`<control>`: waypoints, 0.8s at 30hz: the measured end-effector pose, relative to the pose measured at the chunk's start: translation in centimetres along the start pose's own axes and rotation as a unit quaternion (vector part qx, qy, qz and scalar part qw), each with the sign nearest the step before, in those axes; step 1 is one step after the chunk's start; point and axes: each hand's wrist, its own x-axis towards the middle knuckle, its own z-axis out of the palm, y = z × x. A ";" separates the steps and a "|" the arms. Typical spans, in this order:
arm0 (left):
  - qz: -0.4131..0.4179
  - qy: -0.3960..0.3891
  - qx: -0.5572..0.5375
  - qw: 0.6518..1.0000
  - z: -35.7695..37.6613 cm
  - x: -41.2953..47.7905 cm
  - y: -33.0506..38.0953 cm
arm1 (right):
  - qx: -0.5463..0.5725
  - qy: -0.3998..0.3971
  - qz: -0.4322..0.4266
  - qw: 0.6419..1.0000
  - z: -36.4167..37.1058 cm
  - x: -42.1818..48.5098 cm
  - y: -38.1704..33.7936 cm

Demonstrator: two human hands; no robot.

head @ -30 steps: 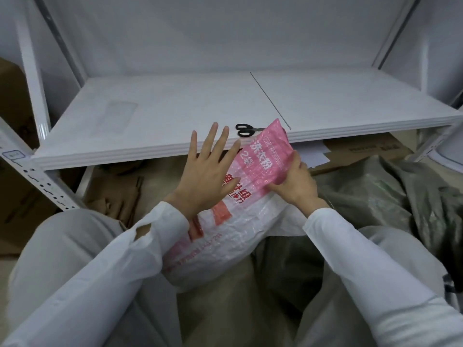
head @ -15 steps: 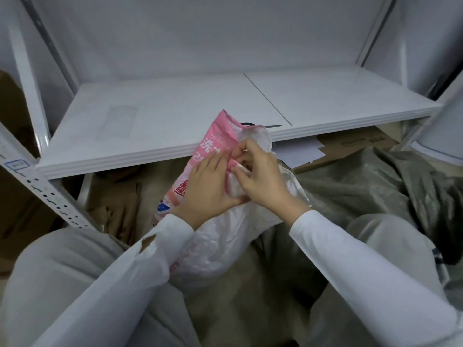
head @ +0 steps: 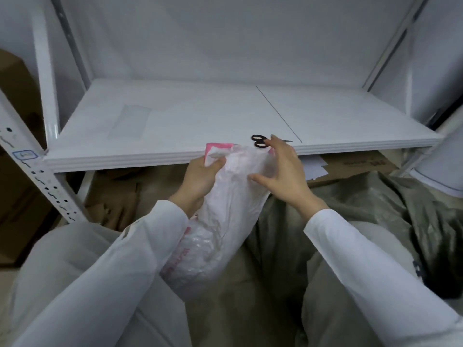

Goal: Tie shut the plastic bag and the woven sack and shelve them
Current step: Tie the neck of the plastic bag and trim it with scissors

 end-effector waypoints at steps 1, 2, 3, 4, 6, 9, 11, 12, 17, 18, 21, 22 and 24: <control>-0.005 0.003 -0.008 1.000 0.1 0.3 0.0 | -0.012 -0.011 0.038 0.999 0.2 0.4 1.3; -0.008 0.005 -0.011 1.000 0.3 0.6 -0.1 | -0.011 -0.026 0.073 0.997 0.4 0.8 2.5; -0.010 0.004 -0.009 1.000 0.4 0.8 -0.1 | 0.000 -0.047 0.103 0.994 0.5 1.2 3.4; -0.010 0.002 -0.001 1.000 0.6 0.9 0.0 | 0.013 -0.073 0.120 0.990 0.7 1.5 4.2; -0.005 -0.007 0.009 1.000 1.0 1.1 -0.1 | 0.010 -0.135 0.127 0.983 0.9 2.2 5.1; -0.007 -0.005 0.026 1.000 1.5 1.1 -0.1 | -0.057 -0.215 0.111 0.969 0.9 3.4 5.4; 0.000 0.008 0.039 0.999 1.6 1.2 0.0 | -0.079 -0.186 0.124 0.971 0.4 4.3 5.6; 0.007 0.013 0.038 0.999 1.5 1.2 0.2 | -0.066 -0.169 0.136 0.974 -0.1 4.7 5.5; 0.044 0.077 0.031 0.996 0.3 1.5 1.8 | 0.043 -0.107 0.089 0.989 -1.4 5.9 4.1; 0.050 0.101 0.031 0.993 -0.1 1.8 2.1 | 0.058 -0.075 0.069 0.993 -1.8 6.0 3.4; 0.075 0.139 0.061 0.986 -0.6 2.2 2.1 | 0.131 -0.037 0.030 0.990 -2.8 5.8 2.0; 0.076 0.134 0.065 0.986 -0.5 2.2 1.9 | 0.164 -0.051 0.024 0.985 -3.2 5.5 2.0; 0.050 0.109 0.073 0.990 -0.2 2.4 0.9 | 0.229 -0.109 0.023 0.967 -3.5 4.9 1.9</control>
